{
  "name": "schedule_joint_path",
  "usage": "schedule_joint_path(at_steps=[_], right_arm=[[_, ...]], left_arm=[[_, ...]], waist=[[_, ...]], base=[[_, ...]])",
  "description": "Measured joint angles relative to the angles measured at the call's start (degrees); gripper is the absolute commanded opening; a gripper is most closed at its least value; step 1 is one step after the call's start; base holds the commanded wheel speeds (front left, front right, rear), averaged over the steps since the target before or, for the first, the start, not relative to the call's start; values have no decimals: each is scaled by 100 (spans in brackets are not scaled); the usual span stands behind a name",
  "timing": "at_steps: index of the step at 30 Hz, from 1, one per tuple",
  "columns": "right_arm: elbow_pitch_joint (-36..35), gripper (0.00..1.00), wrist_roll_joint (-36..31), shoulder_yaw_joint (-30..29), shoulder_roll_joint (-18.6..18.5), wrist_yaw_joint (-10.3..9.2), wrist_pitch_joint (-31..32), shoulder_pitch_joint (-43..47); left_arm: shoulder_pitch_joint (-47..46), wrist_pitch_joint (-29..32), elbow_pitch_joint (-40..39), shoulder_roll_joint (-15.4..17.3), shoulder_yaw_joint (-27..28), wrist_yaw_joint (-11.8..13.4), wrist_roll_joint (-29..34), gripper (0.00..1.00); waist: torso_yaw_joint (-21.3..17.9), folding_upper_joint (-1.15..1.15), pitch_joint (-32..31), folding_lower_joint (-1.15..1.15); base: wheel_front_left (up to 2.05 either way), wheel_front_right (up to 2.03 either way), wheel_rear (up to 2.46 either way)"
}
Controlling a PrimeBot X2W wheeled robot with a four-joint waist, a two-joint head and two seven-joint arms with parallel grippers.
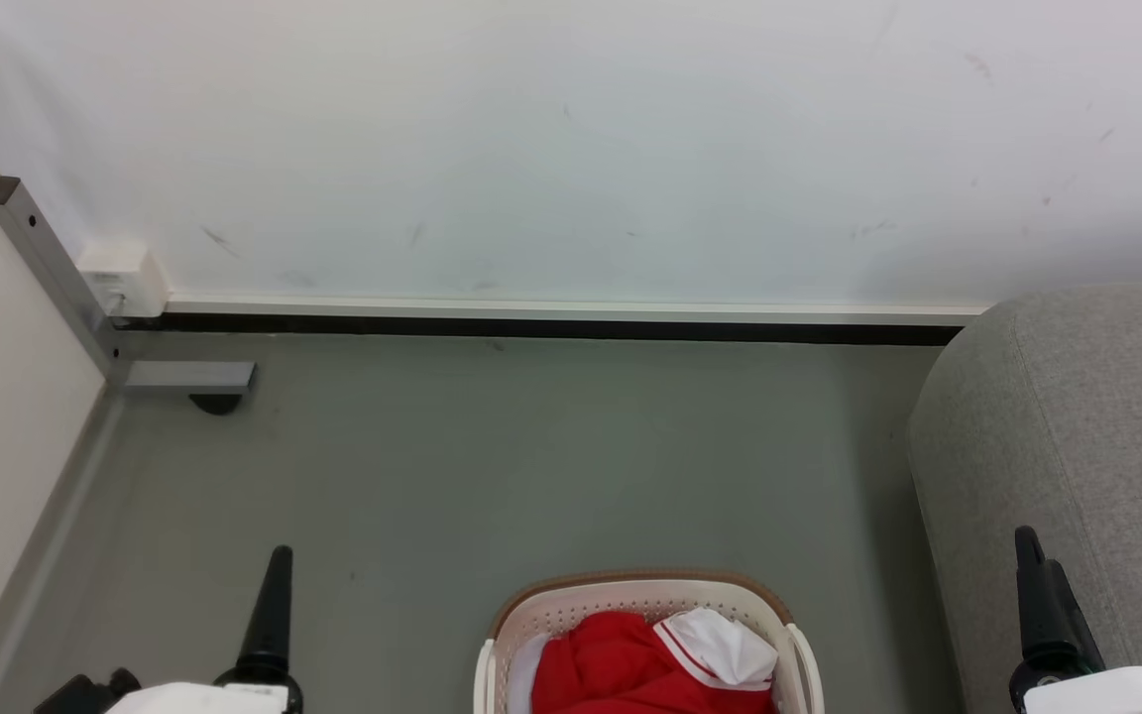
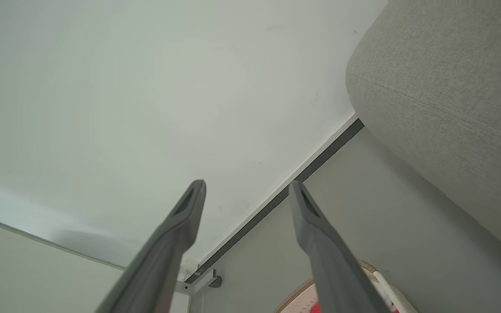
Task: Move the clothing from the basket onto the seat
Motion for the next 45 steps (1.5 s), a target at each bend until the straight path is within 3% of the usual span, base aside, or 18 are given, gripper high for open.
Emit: schedule_joint_path(at_steps=[16, 45], right_arm=[[-42, 100, -1501, 147, -13, 0, -323, -16], [118, 100, -3712, 270, -35, 0, -772, -51]], left_arm=[[107, -316, -222, 14, -223, 339, 1691, 100], [242, -770, -511, 34, -430, 521, 4202, 100]], waist=[[-21, 0, 26, 0], [-45, 0, 46, 0]], base=[[0, 0, 0], [0, 0, 0]])
